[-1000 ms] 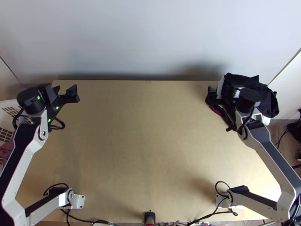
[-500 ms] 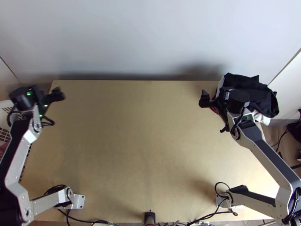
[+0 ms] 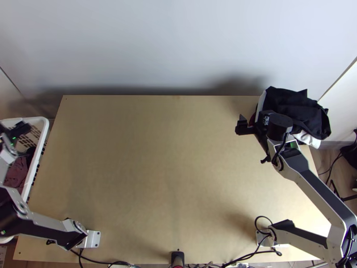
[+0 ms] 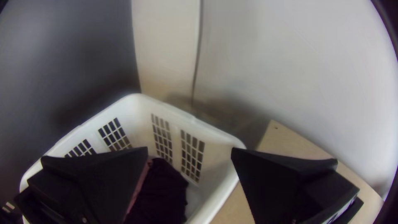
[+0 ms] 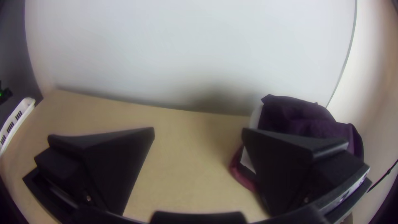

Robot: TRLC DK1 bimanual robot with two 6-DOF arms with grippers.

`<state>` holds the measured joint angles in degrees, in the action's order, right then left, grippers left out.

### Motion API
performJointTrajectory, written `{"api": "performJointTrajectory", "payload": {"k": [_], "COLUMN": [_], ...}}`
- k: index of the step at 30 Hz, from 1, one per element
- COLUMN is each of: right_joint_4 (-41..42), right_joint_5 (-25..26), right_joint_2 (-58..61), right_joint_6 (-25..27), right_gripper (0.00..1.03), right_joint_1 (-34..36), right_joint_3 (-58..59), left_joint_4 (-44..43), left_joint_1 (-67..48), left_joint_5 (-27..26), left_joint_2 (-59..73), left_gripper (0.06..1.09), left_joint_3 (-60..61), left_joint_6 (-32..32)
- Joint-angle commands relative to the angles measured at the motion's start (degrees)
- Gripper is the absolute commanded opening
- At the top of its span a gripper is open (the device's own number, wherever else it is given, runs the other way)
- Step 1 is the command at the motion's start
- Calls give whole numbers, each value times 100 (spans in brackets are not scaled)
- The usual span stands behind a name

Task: Fold the t-shirt

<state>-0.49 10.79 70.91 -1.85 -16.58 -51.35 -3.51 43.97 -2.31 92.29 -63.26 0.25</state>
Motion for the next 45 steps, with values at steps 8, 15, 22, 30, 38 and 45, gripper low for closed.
{"api": "performJointTrajectory", "payload": {"k": [8, 15, 22, 30, 38, 45], "right_joint_4": [-355, -540, -768, -891, -1181, -1252], "right_joint_5": [29, 29, 38, 64, 143, 240], "right_joint_2": [-192, -218, -218, -210, -201, -192], "right_joint_6": [35, 158, 211, 325, 422, 527], "right_gripper": [98, 98, 98, 98, 98, 98], "right_joint_1": [-74, -74, -74, -74, -74, -74], "right_joint_3": [-33, -156, -279, -393, -604, -630], "left_joint_4": [-177, -97, 61, 272, 773, 1195], "left_joint_1": [1308, 1624, 1932, 2116, 2310, 2450], "left_joint_5": [-7, -7, -7, 46, 108, 512], "left_joint_2": [1915, 2970, 3972, 4948, 5827, 6468], "left_gripper": [103, 103, 103, 103, 103, 103], "left_joint_3": [-924, -1496, -2120, -2849, -3851, -4528], "left_joint_6": [529, 616, 775, 1021, 1073, 1320]}}
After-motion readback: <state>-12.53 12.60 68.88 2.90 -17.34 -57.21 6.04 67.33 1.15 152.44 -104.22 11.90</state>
